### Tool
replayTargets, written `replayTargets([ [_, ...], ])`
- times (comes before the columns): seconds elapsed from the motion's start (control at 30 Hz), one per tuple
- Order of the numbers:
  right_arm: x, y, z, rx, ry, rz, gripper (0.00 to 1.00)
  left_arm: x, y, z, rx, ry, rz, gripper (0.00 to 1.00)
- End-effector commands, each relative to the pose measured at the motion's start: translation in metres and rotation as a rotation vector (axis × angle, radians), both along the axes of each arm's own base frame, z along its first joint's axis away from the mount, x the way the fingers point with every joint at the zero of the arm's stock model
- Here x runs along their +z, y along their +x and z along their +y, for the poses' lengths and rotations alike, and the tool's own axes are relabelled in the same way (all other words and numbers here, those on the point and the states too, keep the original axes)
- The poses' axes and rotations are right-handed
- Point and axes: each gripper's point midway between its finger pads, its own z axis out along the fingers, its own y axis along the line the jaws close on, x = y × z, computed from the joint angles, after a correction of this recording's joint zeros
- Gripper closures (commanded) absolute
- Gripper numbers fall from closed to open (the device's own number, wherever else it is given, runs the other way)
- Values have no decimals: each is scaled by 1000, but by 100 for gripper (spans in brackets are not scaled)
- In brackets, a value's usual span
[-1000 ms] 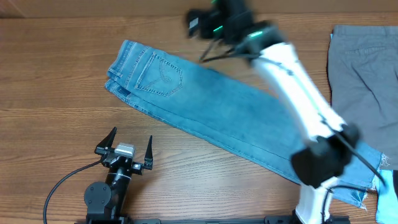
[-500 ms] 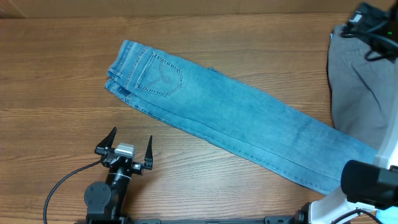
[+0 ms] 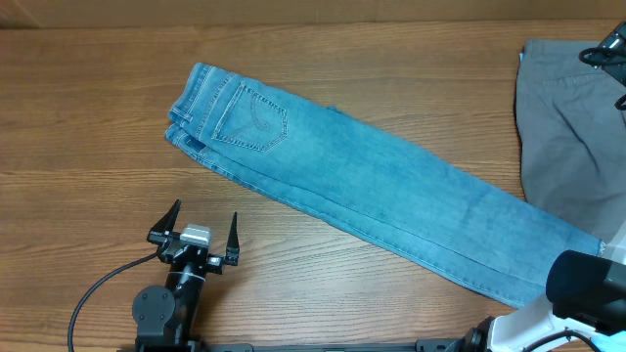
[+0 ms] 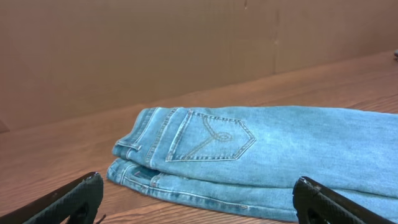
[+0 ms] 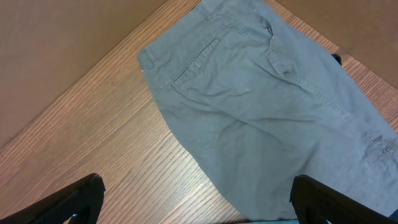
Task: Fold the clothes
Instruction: 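Reach the left gripper to the jeans waistband and grasp it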
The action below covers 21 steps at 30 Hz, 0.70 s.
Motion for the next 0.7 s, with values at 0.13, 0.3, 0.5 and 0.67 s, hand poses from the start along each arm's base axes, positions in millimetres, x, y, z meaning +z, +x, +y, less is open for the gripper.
replayTargets([
  [0.13,6,-2,-2,-5,-16,-11,0,62,-8,-14,-94,-70,-244,0],
  [0.3,6,-2,-2,-5,-16,-11,0,80,-13,-20,-136,-149,-258,0],
  [0.5,6,-2,-2,-5,-16,-11,0,114,7,-19,-119,-121,-110,0],
  [0.67,6,-2,-2,-5,-16,-11,0,136,79,-22,-139,25,250,0],
])
